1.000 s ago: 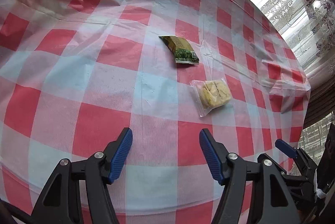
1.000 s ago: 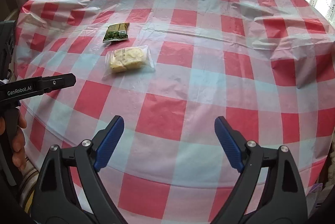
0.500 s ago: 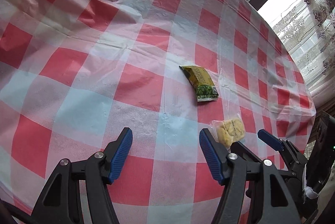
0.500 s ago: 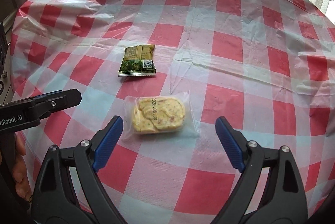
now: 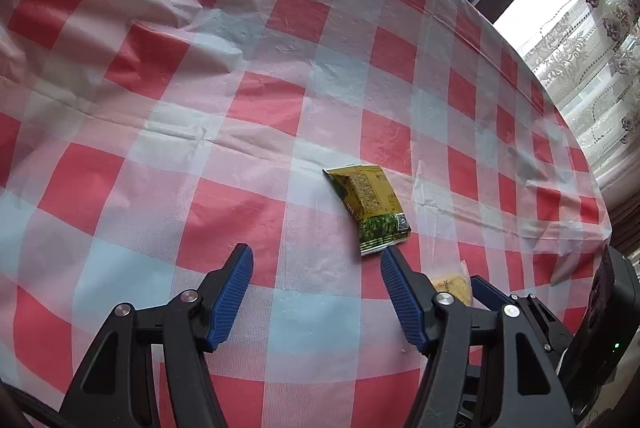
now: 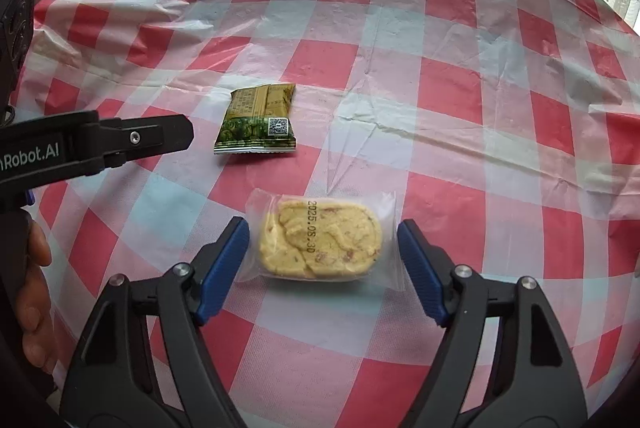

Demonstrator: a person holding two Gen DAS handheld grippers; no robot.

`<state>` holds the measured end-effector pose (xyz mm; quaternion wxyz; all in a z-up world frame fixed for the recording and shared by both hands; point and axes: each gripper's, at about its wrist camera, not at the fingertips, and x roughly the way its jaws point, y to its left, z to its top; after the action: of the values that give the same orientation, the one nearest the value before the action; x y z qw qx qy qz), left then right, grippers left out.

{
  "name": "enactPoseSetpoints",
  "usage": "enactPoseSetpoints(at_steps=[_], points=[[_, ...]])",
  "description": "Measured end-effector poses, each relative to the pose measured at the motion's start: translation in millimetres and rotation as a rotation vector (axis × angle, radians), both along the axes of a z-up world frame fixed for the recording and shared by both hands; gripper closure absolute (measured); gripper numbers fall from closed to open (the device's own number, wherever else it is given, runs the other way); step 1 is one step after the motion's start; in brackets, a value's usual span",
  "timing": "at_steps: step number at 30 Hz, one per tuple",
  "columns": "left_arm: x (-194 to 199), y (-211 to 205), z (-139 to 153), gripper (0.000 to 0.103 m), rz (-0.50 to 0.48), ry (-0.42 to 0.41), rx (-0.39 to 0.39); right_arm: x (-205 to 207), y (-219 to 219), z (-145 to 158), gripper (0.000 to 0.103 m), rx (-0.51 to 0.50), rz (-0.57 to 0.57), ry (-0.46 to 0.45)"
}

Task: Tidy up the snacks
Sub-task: 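Grasp the yellow-green bag with the left tool while the right tool grasps the cake packet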

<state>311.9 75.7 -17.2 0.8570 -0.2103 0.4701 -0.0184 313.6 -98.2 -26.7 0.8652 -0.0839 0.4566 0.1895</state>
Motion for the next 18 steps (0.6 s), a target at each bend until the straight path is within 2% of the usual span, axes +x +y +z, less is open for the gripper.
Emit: enactPoseSetpoints(at_steps=[9, 11, 12, 14, 18], points=[[37, -29, -2, 0.036, -0.03, 0.009, 0.034, 6, -26, -2, 0.03, 0.024, -0.07, 0.018], [47, -38, -5, 0.036, -0.038, 0.026, 0.058, 7, -31, -2, 0.028, 0.016, -0.089, 0.02], [51, -43, -7, 0.037, -0.04, 0.032, 0.073, 8, -33, -3, 0.023, 0.01, -0.097, 0.02], [57, -53, -8, 0.037, -0.047, 0.035, 0.154, 9, -34, -6, 0.017, -0.029, -0.113, 0.02], [61, -68, -9, 0.06, -0.07, 0.033, 0.264, 9, -36, -8, 0.015, -0.03, -0.123, 0.013]])
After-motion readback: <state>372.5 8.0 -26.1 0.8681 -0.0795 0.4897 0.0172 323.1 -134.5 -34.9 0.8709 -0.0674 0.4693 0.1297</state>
